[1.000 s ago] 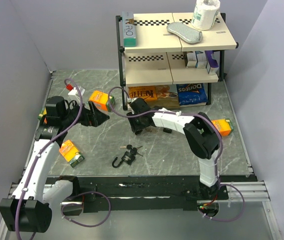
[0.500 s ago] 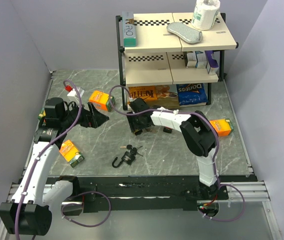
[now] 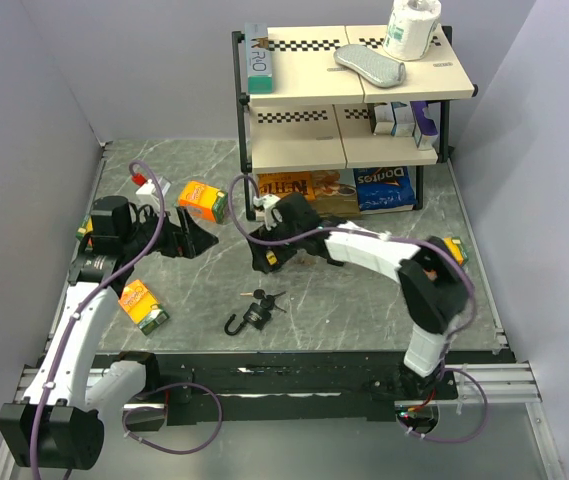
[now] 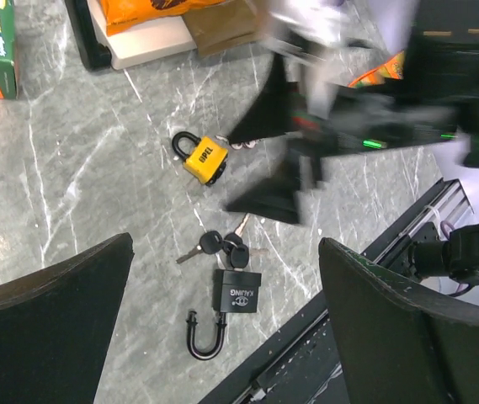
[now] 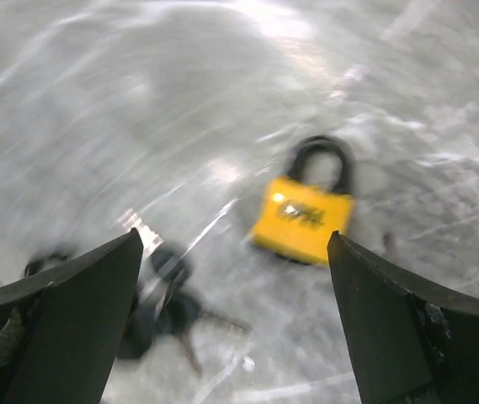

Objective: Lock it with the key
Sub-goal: Place the lock at the center of the board, then pick up the lock from the center of the board.

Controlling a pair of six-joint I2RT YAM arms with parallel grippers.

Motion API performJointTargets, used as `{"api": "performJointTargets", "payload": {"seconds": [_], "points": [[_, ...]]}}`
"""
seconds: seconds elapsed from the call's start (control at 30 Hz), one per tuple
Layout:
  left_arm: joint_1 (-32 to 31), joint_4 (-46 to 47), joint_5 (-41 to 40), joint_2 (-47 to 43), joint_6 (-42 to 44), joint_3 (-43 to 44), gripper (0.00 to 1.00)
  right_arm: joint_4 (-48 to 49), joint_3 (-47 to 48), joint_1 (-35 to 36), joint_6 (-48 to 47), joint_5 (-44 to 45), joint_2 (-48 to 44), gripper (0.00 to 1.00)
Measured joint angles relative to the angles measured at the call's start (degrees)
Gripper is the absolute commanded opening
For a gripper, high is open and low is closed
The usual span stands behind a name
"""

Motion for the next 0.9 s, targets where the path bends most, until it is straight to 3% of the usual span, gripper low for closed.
{"api": "performJointTargets", "payload": {"seconds": [0.23, 0.33, 0.47, 0.63, 0.9], "points": [[1.4, 0.2, 0.4, -0.2, -0.1, 0.6, 0.96, 2.7, -9.5, 0.0, -26.0, -20.3, -14.7, 0.99], [2.3, 0.2, 0.9, -0.2, -0.3, 1.1, 0.96, -2.7, -8.8, 0.0, -40.4, -28.4, -15.3, 0.99], [3.0, 0.4, 1.4, -0.2, -2.0, 1.2, 0.96, -17.1, -2.5, 0.8, -61.0, -35.1, -11.7, 0.99], [6.1, 1.6, 3.6, -0.2, -3.8, 1.2, 0.96, -26.2, 2.3, 3.4, -80.1, -36.1, -5.2, 0.98], [9.6, 3.4, 7.6, -1.2, -7.4, 0.4, 0.96, -30.4, 2.4, 8.7, -90.5, -32.5, 0.3, 0.95]]}}
